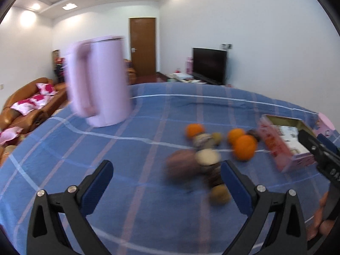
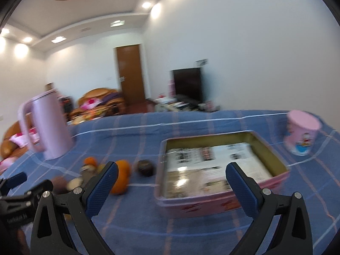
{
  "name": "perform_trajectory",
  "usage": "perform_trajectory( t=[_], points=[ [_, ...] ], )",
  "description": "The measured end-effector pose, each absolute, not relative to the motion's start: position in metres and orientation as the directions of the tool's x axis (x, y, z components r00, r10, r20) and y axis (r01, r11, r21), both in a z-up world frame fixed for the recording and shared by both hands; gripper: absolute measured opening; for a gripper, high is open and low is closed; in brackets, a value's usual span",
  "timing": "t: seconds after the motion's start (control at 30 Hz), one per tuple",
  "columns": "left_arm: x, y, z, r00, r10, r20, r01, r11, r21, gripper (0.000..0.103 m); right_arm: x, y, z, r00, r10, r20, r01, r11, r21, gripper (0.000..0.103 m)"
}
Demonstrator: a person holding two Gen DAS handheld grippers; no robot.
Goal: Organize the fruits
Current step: 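Grasp the brown kiwi with the right tool while the left tool grasps the purple round fruit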
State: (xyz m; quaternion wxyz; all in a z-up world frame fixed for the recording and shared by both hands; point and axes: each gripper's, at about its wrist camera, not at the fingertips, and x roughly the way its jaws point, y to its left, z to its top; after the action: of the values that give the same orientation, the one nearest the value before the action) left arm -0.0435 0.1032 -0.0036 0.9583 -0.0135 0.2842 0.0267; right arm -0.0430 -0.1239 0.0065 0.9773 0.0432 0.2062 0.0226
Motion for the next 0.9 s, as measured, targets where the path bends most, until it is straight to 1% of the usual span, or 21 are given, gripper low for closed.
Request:
perform_trajectory(
  t=[0.03, 0.07, 0.1, 0.13, 0.17, 0.23, 0.33, 0.43, 0.57, 0.6, 0.63, 0.7, 0.73, 0.9],
  points=[
    [-0.047, 0.113, -0.005, 0.835, 0.058, -0.546, -0.073, 0.997, -0.006, 0.103, -0.043, -0.117, 0.005, 0.902, 0.109, -0.417, -0.075, 0.992, 0.097, 0.097],
    [-0.049, 0.12, -0.006, 0.833, 0.064, -0.55, -0.078, 0.997, -0.002, 0.103, -0.042, -0.11, 0.003, 0.888, 0.146, -0.437, -0.113, 0.989, 0.099, 0.085],
    [-0.051, 0.127, -0.008, 0.827, 0.074, -0.557, -0.084, 0.996, 0.007, 0.103, -0.041, -0.102, 0.001, 0.867, 0.183, -0.463, -0.154, 0.983, 0.1, 0.078],
    [-0.051, 0.133, -0.009, 0.823, 0.083, -0.563, -0.089, 0.996, 0.016, 0.103, -0.039, -0.092, -0.002, 0.841, 0.221, -0.494, -0.198, 0.975, 0.099, 0.067],
    [-0.05, 0.134, -0.011, 0.82, 0.086, -0.566, -0.089, 0.996, 0.022, 0.103, -0.038, -0.083, -0.005, 0.814, 0.256, -0.521, -0.237, 0.966, 0.105, 0.06],
    [-0.047, 0.141, -0.016, 0.809, 0.087, -0.582, -0.088, 0.996, 0.027, 0.103, -0.033, -0.063, -0.01, 0.753, 0.338, -0.565, -0.318, 0.938, 0.136, 0.058],
    [-0.046, 0.153, -0.019, 0.798, 0.053, -0.6, -0.084, 0.996, -0.024, 0.103, -0.024, -0.032, -0.022, 0.66, 0.407, -0.632, -0.404, 0.901, 0.158, 0.059],
    [-0.048, 0.156, -0.019, 0.801, 0.032, -0.597, -0.065, 0.997, -0.035, 0.103, -0.022, -0.006, -0.032, 0.605, 0.419, -0.677, -0.436, 0.886, 0.159, 0.059],
    [-0.044, 0.152, -0.018, 0.802, -0.001, -0.598, -0.02, 0.999, -0.028, 0.102, -0.016, 0.003, -0.037, 0.563, 0.392, -0.727, -0.421, 0.894, 0.156, 0.058],
    [-0.043, 0.151, -0.017, 0.801, -0.009, -0.599, -0.009, 1.0, -0.028, 0.102, -0.013, 0.002, -0.04, 0.548, 0.392, -0.739, -0.417, 0.894, 0.164, 0.057],
    [-0.042, 0.148, -0.016, 0.8, -0.021, -0.599, 0.006, 1.0, -0.027, 0.102, -0.011, 0.003, -0.042, 0.535, 0.391, -0.749, -0.416, 0.894, 0.169, 0.049],
    [-0.038, 0.142, -0.016, 0.795, -0.041, -0.606, 0.032, 0.999, -0.026, 0.102, -0.011, 0.004, -0.041, 0.535, 0.391, -0.749, -0.427, 0.89, 0.16, 0.038],
    [-0.037, 0.14, -0.016, 0.791, -0.047, -0.609, 0.039, 0.999, -0.026, 0.102, -0.01, 0.006, -0.042, 0.528, 0.393, -0.753, -0.435, 0.886, 0.158, 0.028],
    [-0.03, 0.132, -0.013, 0.778, -0.098, -0.621, 0.082, 0.995, -0.055, 0.102, -0.015, -0.008, -0.039, 0.53, 0.406, -0.744, -0.45, 0.879, 0.159, 0.028]
  ],
)
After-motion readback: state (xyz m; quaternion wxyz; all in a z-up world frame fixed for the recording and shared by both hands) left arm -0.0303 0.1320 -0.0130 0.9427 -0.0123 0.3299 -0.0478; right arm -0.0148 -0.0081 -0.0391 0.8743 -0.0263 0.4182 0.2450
